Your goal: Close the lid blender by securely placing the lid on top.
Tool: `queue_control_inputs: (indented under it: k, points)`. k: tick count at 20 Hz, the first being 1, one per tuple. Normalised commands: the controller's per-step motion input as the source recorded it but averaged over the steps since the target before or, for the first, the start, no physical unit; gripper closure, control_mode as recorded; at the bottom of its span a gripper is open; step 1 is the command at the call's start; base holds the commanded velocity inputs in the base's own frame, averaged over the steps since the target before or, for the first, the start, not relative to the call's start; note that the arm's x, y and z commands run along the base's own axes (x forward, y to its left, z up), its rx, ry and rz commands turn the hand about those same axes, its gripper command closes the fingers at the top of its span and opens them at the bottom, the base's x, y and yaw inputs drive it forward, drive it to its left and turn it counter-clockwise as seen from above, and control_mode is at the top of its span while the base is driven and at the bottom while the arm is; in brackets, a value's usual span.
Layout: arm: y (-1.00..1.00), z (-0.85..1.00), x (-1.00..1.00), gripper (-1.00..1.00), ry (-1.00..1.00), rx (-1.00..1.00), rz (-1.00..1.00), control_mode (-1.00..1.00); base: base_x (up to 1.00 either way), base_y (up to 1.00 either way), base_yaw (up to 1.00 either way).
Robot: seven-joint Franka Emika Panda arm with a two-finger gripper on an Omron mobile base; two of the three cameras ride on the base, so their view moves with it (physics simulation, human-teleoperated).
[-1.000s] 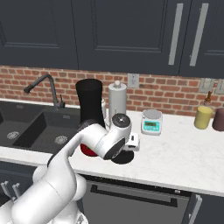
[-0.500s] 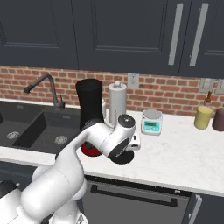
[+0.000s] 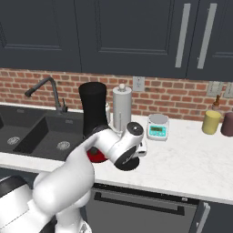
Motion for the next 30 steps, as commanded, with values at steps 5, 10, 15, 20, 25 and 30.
queue_control_inputs:
  k: [5, 10, 15, 20, 25, 30]
  points:
    - [0.0, -0.21, 0.13, -1.0, 0.0, 0.0, 0.07, -1.0, 0.0, 0.0, 0.0]
    - [-0.01, -0.18, 0.14, -1.0, 0.01, 0.0, 0.07, -1.0, 0.0, 0.0, 0.0]
    - [0.0, -0.15, 0.17, -1.0, 0.01, 0.0, 0.06, -1.0, 0.0, 0.0, 0.0]
    - [-0.01, -0.14, 0.21, -1.0, 0.03, 0.0, 0.06, -1.0, 0.0, 0.0, 0.0]
    - [-0.04, -0.14, 0.2, -1.0, 0.04, 0.0, 0.05, -1.0, 0.0, 0.0, 0.0]
    - [-0.08, -0.14, 0.19, -1.0, 0.04, 0.0, 0.05, -1.0, 0.0, 0.0, 0.0]
